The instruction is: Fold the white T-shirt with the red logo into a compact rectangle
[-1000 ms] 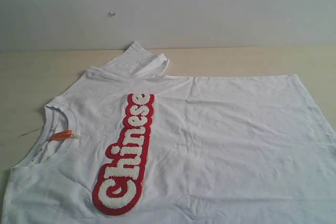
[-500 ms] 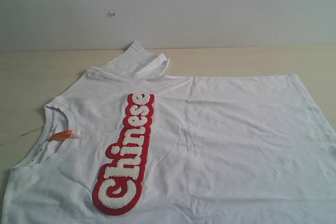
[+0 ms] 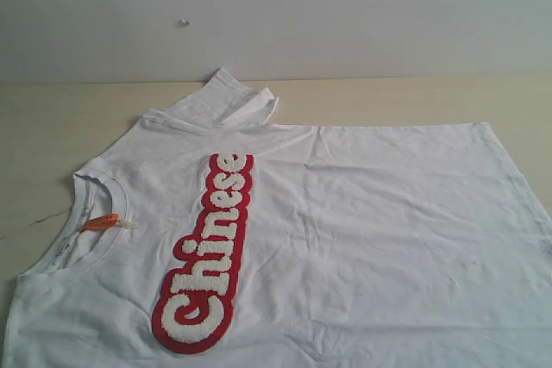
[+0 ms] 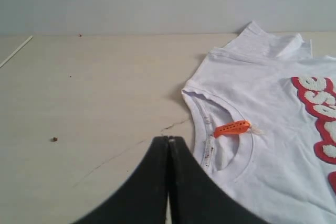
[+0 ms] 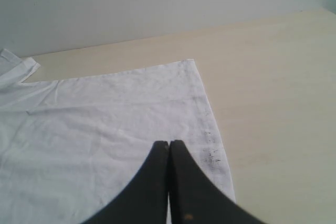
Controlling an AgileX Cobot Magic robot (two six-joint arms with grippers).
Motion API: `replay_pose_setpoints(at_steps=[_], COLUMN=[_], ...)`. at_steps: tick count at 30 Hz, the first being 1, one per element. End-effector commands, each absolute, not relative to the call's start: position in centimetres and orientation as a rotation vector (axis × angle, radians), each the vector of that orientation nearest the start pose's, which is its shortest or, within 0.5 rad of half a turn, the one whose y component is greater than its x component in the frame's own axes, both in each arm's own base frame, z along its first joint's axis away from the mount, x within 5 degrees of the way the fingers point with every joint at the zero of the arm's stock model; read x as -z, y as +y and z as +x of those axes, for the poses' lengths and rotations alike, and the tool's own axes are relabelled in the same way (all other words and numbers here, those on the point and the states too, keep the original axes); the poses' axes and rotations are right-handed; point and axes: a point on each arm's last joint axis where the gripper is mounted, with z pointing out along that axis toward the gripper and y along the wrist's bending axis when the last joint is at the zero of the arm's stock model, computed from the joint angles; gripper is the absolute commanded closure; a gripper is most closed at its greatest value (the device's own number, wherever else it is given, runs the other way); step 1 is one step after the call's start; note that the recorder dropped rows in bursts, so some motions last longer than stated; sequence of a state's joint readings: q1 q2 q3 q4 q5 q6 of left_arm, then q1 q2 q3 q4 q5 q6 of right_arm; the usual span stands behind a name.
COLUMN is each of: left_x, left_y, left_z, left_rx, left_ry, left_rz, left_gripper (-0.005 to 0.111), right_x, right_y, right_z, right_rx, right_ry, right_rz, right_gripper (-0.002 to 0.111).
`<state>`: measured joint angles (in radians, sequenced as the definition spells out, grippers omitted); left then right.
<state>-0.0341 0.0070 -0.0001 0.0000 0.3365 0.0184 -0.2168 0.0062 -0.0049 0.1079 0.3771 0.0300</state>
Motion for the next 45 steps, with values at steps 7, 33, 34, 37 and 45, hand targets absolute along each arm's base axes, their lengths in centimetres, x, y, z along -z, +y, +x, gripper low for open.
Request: replay_pose_setpoints(at_steps=[7, 33, 34, 37, 45], left_x=[-18.5, -20.3, -20.3, -20.6, -21.4], left_y=[-0.1, -0.2, -0.2, -0.2, -0.2], left_z=[5.4, 5.6, 5.6, 5.6, 5.6], left_rx=[-0.005, 0.197, 0.217, 0.301, 0.361], left_ry=[1.799, 1.594, 1.585, 1.547, 1.46], left_rz=[0.059, -0.155, -0.174, -0.251, -0.284], left_gripper=[0.107, 0.107, 0.107, 0.107, 0.107], right_x=[-18.1, -20.6, -20.7, -20.9, -20.9], right_y=[-0.8, -1.2, -1.2, -1.2, -1.2], right_z=[5.2, 5.5, 5.5, 5.5, 5.5], right_rx=[0.03, 0.063, 0.065, 0.065, 0.065], right_ry=[1.821, 1.543, 1.53, 1.511, 1.511], right_rz=[0.295, 0.269, 0.268, 0.268, 0.268], right_gripper=[0.108, 0.108, 0.108, 0.108, 0.108])
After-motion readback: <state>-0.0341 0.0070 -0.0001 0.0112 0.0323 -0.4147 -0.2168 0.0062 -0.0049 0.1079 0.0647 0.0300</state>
